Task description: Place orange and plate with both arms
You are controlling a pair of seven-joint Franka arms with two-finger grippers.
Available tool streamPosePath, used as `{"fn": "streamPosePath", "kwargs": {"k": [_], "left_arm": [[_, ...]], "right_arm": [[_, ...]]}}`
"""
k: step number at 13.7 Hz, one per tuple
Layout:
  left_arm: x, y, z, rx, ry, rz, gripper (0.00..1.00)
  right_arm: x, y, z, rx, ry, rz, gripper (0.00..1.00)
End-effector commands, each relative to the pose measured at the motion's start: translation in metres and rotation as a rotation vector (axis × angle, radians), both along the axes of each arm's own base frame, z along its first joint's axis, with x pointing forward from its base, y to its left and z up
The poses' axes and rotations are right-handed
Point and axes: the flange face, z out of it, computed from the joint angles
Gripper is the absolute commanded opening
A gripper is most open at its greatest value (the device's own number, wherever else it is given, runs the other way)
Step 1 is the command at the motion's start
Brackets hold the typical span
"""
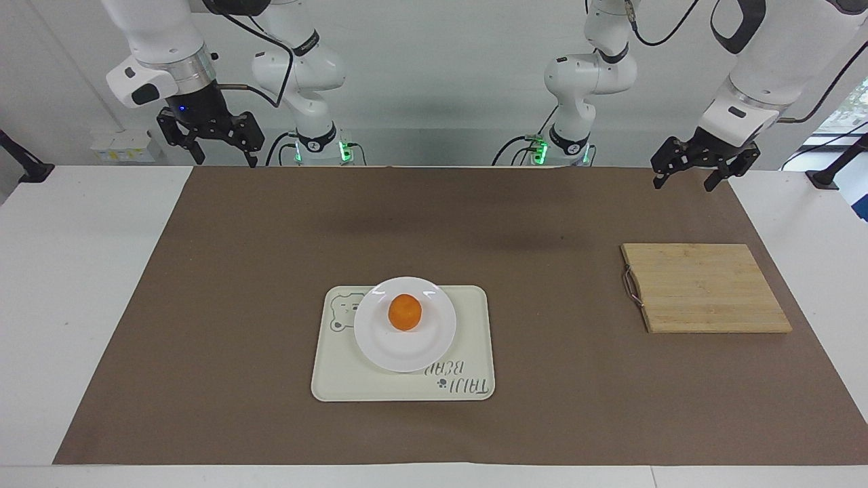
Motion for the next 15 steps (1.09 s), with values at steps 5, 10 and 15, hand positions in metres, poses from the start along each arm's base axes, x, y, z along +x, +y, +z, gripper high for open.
{"fn": "streamPosePath", "kwargs": {"k": [5,10,15], "left_arm": [[-0.003,0.002,0.004,0.016,-0.003,-0.006,1.00],[-0.003,0.002,0.004,0.016,-0.003,-0.006,1.00],[-0.003,0.002,0.003,0.016,-0.001,-0.006,1.00]], "right_arm": [[-0.001,0.001,0.010,0.019,-0.029,-0.001,1.00],[-0.001,-0.004,0.005,0.014,-0.019,0.032,1.00],[-0.001,-0.007,0.004,0.007,-0.027,0.035,1.00]]}}
